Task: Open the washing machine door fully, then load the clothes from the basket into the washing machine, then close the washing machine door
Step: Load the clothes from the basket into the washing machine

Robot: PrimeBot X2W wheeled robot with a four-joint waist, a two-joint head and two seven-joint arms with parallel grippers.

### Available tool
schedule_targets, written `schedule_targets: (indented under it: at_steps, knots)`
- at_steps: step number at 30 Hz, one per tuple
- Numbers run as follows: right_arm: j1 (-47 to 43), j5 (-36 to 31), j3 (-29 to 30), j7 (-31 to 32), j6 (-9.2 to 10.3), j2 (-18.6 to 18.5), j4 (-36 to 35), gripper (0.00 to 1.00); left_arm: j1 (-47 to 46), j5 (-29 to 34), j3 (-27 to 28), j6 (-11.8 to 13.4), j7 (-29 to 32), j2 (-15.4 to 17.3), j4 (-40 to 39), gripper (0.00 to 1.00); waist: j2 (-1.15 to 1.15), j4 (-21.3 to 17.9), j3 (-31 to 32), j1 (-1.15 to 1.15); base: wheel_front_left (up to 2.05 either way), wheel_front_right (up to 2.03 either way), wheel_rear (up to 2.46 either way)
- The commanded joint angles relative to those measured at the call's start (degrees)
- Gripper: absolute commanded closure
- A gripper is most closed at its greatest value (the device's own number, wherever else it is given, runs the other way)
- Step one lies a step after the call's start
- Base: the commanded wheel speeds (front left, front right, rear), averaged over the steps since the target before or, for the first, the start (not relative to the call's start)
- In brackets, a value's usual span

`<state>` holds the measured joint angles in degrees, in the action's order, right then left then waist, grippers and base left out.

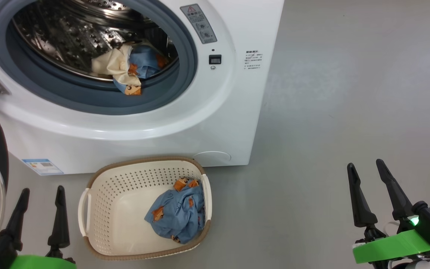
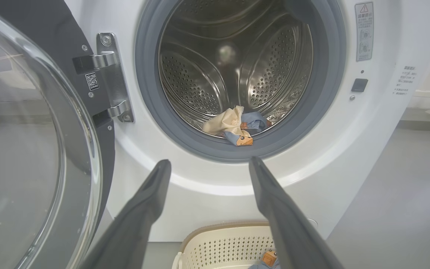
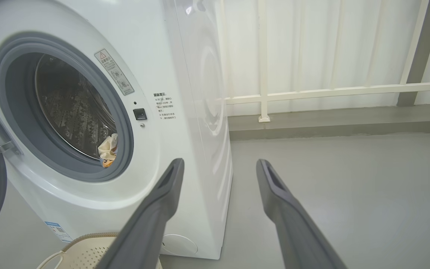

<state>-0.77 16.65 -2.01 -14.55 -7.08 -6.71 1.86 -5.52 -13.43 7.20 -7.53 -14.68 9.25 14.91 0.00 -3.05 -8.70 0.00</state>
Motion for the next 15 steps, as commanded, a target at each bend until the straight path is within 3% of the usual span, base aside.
schedule_targets:
  at_steps: [1, 15]
  knots:
    - [0.9, 0.0, -1.4, -0.4, -0.41, -0.5, -1.6, 0.0, -0.7, 0.8, 2.0, 0.0, -0.3, 0.9, -1.9, 0.0, 0.0, -0.1, -0.1, 0.0, 0.0, 0.0, 0.0]
    - [2.3, 0.0, -1.9, -0.4, -0.41, -0.4, -1.9, 0.0, -1.0, 0.3, 0.3, 0.0, -0.3, 0.0, -0.4, 0.0, 0.0, -0.7, -2.4, 0.0, 0.0, 0.0, 0.0]
